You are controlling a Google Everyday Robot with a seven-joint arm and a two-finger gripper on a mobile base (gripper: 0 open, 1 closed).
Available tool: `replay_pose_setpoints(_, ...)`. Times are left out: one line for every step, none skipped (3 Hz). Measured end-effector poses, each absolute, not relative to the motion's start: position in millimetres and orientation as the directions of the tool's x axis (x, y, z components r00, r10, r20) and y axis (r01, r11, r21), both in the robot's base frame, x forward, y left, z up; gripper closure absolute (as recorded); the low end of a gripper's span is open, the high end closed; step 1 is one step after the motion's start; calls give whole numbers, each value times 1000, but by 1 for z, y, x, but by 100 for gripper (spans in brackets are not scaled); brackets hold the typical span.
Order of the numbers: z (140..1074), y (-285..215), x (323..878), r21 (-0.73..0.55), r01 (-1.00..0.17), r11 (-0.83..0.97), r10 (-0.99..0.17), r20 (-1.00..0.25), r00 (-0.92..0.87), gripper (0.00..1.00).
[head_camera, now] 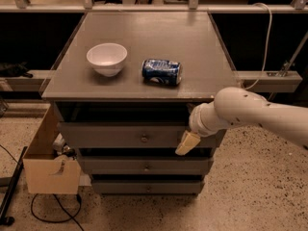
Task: Open top drawer
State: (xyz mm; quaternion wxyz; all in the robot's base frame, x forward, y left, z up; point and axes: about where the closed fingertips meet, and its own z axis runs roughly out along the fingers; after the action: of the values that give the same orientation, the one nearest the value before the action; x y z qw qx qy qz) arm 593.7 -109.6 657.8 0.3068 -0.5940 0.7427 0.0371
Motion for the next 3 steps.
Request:
replay_pose_setpoints(640, -119, 600, -312, -895, 317, -861, -490, -134, 0)
replay_pose_setpoints(633, -122, 602, -312, -895, 319, -865, -483, -140, 0)
replay_pose_setpoints(633, -122, 602, -312, -895, 319, -865, -483, -140, 19)
